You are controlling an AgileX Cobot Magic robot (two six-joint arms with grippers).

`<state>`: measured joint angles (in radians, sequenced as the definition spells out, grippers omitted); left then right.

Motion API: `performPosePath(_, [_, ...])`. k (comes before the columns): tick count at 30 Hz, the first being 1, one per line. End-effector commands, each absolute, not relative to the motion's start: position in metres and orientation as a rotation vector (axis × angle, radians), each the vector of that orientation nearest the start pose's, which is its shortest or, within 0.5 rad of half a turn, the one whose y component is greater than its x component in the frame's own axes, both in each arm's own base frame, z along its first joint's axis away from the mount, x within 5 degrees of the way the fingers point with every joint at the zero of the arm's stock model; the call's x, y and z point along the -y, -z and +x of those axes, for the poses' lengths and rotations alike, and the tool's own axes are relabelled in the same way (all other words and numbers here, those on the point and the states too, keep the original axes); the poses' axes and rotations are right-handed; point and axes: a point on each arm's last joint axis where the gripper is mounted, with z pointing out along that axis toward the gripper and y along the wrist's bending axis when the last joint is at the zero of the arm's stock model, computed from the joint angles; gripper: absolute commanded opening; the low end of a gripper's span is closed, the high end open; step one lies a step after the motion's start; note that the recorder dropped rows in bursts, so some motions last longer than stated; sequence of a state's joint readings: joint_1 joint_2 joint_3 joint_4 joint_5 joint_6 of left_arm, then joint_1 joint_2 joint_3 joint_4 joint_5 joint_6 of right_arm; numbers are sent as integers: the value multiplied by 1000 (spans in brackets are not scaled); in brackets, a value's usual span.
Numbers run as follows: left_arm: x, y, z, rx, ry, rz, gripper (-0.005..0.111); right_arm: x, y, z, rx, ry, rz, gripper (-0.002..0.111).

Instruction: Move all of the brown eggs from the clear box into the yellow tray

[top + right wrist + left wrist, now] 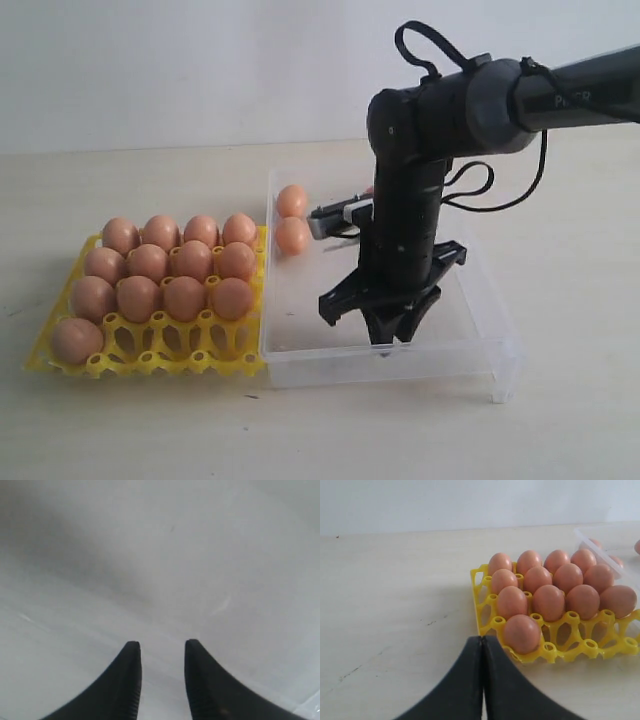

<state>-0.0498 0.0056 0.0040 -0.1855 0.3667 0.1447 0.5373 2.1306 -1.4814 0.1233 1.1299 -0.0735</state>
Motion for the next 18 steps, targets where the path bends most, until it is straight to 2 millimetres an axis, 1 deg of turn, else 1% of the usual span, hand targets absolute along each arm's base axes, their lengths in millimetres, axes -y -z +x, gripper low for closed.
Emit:
performPosePath(1, [8, -182, 53, -1835, 114, 63, 0, -215, -138, 310, -3190, -161, -983, 30])
performPosePath(6, [8, -182, 53, -1835, 114, 63, 0, -216, -143, 294, -3191, -171, -1020, 30])
performPosePath(11, [8, -182, 53, -1835, 114, 63, 0, -217, -150, 292, -3125, -162, -1028, 30])
performPosePath(14, [8, -182, 53, -1835, 114, 63, 0, -217, -159, 299, -3009, -133, -1026, 30])
performPosePath(15, [8, -182, 53, -1835, 114, 63, 0, -215, -168, 309, -2888, -88, -1025, 30])
performPosePath(16, [8, -182, 53, -1835, 114, 63, 0, -214, -172, 315, -2834, -80, -1014, 30])
performPosePath(17, [8, -182, 53, -1835, 114, 63, 0, -212, -183, 330, -2714, -47, -999, 30])
performPosePath(18, [8, -182, 53, -1835, 114, 63, 0, -211, -188, 337, -2665, -45, -975, 31])
